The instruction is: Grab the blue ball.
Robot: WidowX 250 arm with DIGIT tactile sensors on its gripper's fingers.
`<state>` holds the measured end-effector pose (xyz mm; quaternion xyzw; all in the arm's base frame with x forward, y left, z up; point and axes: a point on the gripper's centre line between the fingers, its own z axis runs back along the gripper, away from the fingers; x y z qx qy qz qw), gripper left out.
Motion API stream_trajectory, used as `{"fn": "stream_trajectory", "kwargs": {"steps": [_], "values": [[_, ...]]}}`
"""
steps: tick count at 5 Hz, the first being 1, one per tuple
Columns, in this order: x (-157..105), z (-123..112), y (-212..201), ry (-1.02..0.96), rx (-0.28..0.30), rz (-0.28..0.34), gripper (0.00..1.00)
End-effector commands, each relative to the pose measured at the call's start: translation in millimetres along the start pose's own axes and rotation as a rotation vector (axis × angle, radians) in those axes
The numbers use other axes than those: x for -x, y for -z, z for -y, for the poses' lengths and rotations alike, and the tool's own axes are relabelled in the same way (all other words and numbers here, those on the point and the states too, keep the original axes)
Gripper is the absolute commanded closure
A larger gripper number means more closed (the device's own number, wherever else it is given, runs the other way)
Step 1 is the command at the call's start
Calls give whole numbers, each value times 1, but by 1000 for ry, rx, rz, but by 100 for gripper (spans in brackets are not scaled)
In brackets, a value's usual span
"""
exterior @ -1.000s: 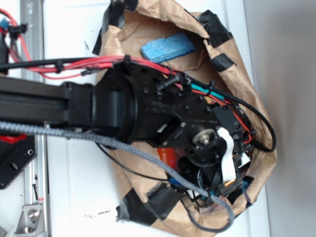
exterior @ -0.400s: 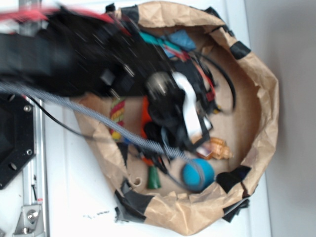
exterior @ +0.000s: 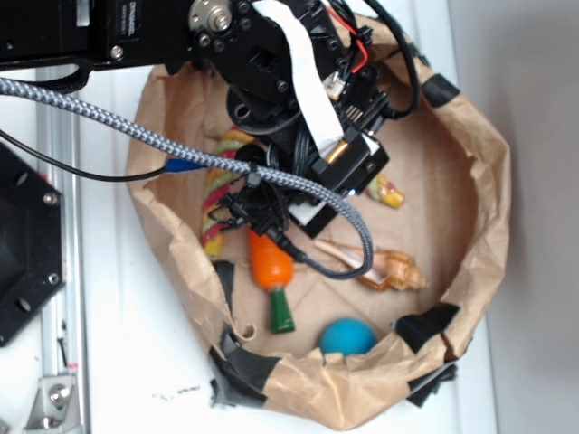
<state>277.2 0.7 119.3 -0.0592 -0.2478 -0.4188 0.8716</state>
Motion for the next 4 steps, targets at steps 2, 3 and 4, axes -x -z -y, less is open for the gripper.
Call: {"fn": "stream_trajectory", "kwargs": {"steps": [2,3,4], "values": [[-31,51,57,233,149,-16,0],[-40,76,66,346,178,8,0],[-45,82,58,369,187,50,0]]}}
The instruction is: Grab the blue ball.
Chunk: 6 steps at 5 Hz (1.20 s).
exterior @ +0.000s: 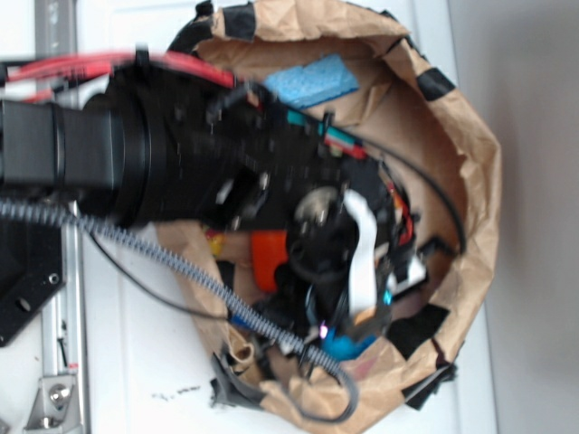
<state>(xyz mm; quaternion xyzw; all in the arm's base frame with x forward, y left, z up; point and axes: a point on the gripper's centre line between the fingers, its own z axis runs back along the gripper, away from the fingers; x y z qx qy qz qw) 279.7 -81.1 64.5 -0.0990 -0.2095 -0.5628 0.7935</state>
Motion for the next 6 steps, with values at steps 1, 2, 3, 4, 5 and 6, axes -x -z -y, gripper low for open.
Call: {"fn": "stream_trajectory", "kwargs": {"steps": [1,2,3,4,5,6], "values": [[-25,23,-9,66,50,101,0],[-21,29,19,56,140,82,0],[-14,34,45,55,172,25,40],[-3,35,61,37,178,-29,100],[-5,30,49,18,140,-20,100],[-2,13,23,-32,47,-95,100]]}}
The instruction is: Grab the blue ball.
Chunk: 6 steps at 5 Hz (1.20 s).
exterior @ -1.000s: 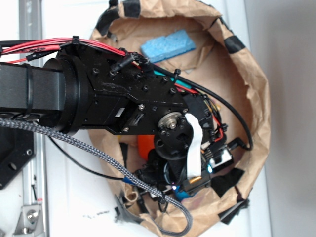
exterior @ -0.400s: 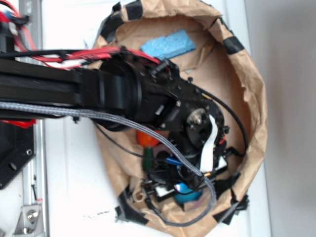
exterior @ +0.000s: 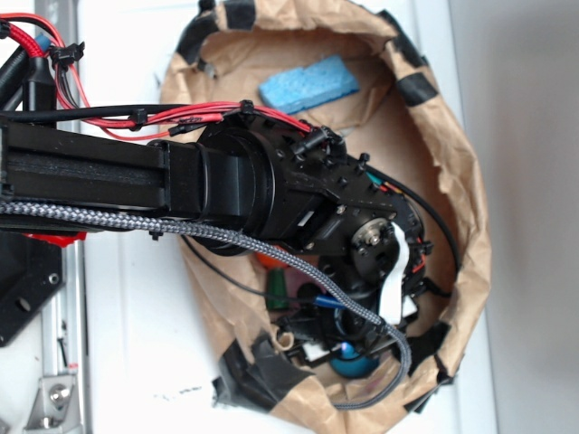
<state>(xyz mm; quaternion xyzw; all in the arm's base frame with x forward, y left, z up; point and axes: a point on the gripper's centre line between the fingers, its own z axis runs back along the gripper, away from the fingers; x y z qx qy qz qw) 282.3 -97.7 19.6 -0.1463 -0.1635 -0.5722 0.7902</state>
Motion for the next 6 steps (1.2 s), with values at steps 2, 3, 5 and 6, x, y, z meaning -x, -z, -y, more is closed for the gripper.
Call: {"fn": "stream_trajectory", "kwargs": {"steps": [2,3,5,6], "values": [[10,-22,-124,-286,-399,47,100],[19,-26,-159,-467,-574,-104,100],[29,5,-209,-1030,-407,-322,100],[27,6,-204,-1289,-412,-339,100]]}}
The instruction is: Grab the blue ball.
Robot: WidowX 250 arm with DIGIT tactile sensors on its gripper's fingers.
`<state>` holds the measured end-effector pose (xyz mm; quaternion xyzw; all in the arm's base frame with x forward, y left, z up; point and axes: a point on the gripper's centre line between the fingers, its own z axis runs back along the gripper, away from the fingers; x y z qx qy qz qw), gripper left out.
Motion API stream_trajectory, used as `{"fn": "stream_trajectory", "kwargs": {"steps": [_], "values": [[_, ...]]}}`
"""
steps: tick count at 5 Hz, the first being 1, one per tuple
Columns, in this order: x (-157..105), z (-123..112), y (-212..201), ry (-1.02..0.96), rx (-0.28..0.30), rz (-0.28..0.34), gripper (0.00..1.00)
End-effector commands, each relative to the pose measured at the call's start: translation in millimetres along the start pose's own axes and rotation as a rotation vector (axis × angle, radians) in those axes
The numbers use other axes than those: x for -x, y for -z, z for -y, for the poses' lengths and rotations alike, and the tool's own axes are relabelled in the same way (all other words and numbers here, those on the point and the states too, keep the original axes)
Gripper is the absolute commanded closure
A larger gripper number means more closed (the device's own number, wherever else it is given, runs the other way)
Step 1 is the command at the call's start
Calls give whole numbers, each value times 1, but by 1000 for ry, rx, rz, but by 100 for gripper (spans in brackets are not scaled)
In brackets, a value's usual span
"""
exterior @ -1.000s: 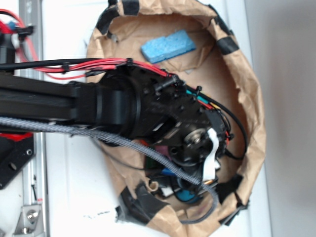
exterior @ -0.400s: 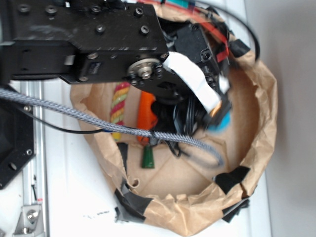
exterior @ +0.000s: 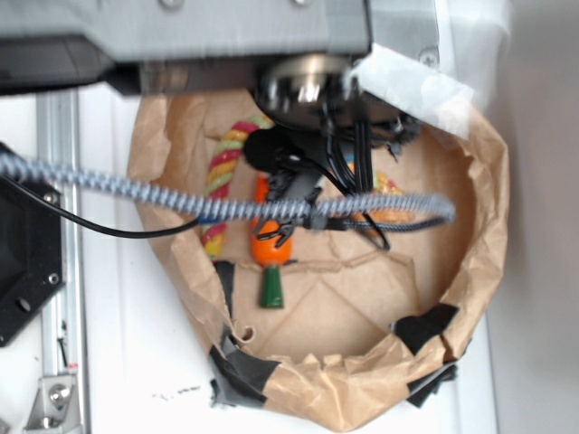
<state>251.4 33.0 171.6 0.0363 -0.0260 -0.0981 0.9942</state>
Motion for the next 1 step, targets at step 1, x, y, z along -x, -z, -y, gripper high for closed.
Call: {"fn": "stream_trajectory", "kwargs": {"steps": [1], "values": [[-6,25,-17,-444,4,-17,100]]}}
